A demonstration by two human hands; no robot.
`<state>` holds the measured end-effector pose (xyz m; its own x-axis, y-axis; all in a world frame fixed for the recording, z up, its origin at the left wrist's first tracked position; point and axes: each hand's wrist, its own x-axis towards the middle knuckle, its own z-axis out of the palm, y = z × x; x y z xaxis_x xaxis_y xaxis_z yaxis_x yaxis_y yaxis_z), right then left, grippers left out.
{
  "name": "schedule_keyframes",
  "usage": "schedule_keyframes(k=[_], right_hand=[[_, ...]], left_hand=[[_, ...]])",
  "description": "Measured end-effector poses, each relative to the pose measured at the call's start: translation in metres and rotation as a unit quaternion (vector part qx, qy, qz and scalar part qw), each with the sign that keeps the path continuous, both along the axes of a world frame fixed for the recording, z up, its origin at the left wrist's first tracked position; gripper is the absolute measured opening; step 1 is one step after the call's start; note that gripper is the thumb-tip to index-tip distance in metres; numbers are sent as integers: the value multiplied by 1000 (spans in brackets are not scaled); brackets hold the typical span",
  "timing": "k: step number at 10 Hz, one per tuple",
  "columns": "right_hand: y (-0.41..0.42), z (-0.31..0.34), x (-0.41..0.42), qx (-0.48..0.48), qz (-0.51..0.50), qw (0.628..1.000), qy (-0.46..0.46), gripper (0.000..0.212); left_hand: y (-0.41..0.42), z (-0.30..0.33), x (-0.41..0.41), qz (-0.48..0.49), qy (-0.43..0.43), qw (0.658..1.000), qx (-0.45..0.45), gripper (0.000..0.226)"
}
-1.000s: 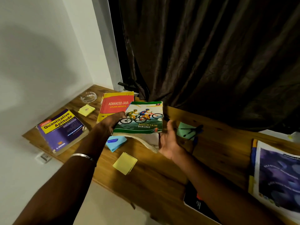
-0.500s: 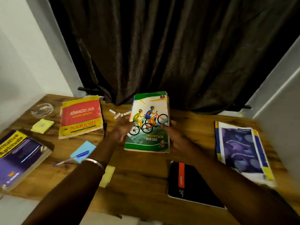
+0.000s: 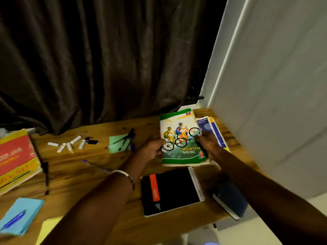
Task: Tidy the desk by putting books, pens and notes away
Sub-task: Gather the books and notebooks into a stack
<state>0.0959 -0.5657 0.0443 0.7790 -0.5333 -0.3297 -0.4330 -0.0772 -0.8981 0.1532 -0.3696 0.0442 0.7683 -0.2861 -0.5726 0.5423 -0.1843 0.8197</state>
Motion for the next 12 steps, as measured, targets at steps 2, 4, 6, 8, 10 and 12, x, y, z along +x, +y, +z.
schedule_keyframes(k=[2, 4, 6, 8, 10, 12], right_hand=[[-73, -3, -23, -4, -40, 999, 7, 14], [-104, -7, -30, -17, -27, 998, -56, 19], [-108, -38, -29, -29, 72, 996, 43, 21], [-115, -43, -25, -29, 85, 995, 33, 39], [-118, -44, -24, -111, 173, 974, 98, 54], [-100, -50, -22, -266, 190, 940, 100, 30]], left_hand=[[-72, -2, -7, -60, -19, 998, -24, 19], [-110, -12, -9, -34, -94, 994, -51, 31], [-116, -46, -28, -68, -118, 990, -36, 49], [-126, -62, -22, -31, -170, 985, -5, 70], [-125, -98, -16, -60, -209, 971, 100, 66], [-112, -63, -26, -145, -237, 953, 122, 53]])
